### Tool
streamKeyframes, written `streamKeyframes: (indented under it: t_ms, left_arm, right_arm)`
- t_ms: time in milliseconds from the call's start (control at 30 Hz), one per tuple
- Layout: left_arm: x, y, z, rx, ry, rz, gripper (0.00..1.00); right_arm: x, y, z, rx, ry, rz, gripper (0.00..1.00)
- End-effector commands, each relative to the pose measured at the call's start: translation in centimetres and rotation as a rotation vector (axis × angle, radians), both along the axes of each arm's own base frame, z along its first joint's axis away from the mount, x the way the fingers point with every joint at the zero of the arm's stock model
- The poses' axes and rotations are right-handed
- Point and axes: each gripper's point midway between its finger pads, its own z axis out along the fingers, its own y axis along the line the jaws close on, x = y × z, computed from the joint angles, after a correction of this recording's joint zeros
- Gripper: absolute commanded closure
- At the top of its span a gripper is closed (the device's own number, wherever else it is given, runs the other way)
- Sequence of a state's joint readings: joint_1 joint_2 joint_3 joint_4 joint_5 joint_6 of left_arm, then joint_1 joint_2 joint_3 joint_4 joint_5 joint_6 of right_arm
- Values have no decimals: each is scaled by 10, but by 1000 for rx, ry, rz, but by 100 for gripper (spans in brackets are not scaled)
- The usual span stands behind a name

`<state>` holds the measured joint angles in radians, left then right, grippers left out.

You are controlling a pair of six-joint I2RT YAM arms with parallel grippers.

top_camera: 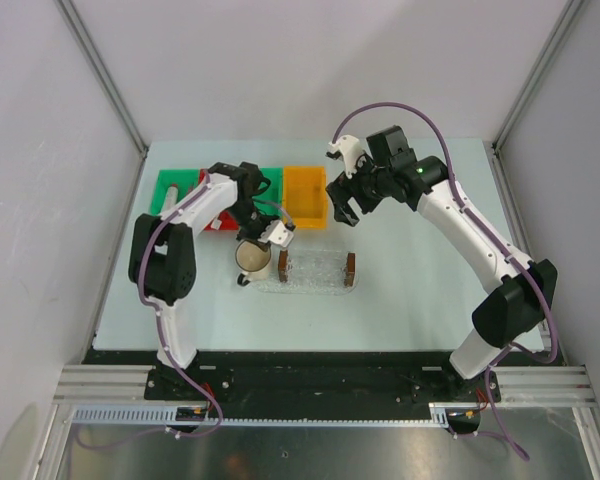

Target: Prepare toiletry sets of a toothbrush and toothpaste on the tray

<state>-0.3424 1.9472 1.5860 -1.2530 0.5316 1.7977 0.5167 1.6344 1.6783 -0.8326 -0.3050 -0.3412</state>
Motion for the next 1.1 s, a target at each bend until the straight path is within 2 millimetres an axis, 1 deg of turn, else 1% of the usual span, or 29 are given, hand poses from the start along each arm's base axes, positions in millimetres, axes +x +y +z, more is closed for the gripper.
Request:
streamKeyframes:
  t_ms: [0,300,467,500,533,600,633,800,967,1000,1067]
  left_arm:
    - [-4,-25,19,-116,-9,-72,100]
    - [-6,-27,12,-97,19,-62,100]
    - [-1,-27,10,-76,35,-22,98]
    - [0,-26,9,-68,33,-18,96]
    - [1,-26,9,-66,31,-21,90]
    - [2,-26,8,-64,34,-16,87]
    - [3,-27,9,-63,32,-13,83]
    - [5,-27,7,-58,33,-13,76]
    - [6,-27,9,-55,28,-10,65]
    - [6,-27,12,-57,19,-9,61]
    - [8,-26,15,-57,10,-2,55]
  right_arm:
    - [5,4,13,25,-39,14,12]
    - [4,4,11,24,-42,20,13]
    - [3,3,9,24,-41,24,13]
    - [2,4,9,25,-42,26,13]
    - [2,4,9,24,-42,27,13]
    - [2,3,9,23,-42,26,13]
    - [2,3,9,23,-44,26,13]
    - [1,1,8,18,-47,26,13]
    - [-1,1,8,20,-46,28,13]
    - [-1,1,8,19,-46,27,13]
    - [-1,1,8,20,-46,28,13]
